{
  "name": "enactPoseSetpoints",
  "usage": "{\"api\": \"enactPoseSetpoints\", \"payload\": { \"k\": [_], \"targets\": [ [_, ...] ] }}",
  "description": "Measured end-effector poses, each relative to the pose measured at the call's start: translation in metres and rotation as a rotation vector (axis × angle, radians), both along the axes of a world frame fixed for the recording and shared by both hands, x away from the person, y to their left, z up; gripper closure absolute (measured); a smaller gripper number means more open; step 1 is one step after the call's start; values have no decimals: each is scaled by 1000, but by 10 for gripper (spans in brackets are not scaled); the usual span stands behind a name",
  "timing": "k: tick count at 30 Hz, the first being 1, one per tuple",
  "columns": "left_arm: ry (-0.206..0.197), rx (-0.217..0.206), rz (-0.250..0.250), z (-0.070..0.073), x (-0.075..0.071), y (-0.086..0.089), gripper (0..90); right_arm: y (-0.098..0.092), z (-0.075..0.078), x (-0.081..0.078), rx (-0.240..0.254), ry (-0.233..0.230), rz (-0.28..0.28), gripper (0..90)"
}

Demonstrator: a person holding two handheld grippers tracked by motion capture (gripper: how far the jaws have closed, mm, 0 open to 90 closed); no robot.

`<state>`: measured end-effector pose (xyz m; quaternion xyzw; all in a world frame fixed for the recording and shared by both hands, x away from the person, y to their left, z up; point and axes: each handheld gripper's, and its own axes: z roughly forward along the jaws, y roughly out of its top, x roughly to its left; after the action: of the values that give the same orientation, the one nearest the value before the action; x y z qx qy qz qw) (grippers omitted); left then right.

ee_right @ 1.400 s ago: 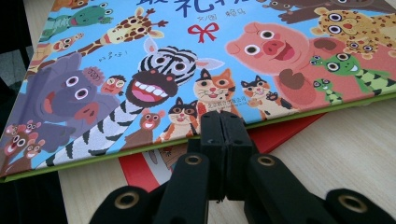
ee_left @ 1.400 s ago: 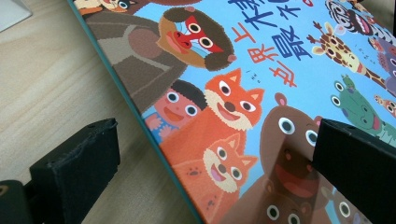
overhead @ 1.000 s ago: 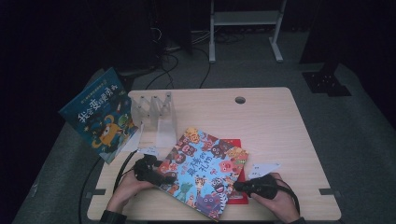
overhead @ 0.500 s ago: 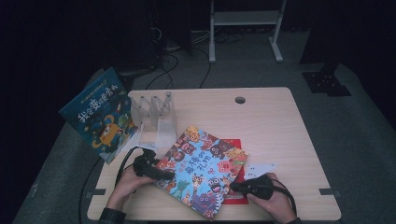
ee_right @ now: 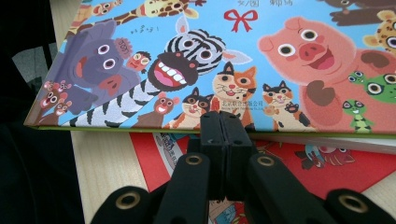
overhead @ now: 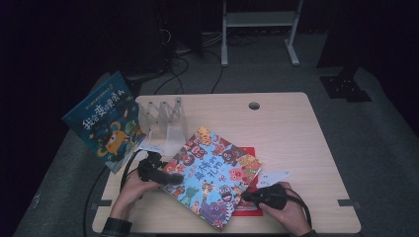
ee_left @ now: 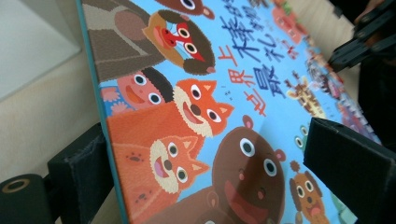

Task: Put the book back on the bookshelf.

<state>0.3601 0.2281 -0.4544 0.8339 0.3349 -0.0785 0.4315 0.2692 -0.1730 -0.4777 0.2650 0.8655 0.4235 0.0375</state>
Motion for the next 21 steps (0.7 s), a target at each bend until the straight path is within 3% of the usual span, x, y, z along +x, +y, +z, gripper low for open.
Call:
{"api": "enactPoseSetpoints", "payload": {
  "k": [12, 21],
  "targets": [
    [-72, -44, -19, 35, 4, -4, 90, 1, 0, 2, 8, 16, -7, 887],
    [-135, -62, -25, 63, 9, -5, 148, 10, -1, 8, 7, 2, -21, 888]
  ]
}}
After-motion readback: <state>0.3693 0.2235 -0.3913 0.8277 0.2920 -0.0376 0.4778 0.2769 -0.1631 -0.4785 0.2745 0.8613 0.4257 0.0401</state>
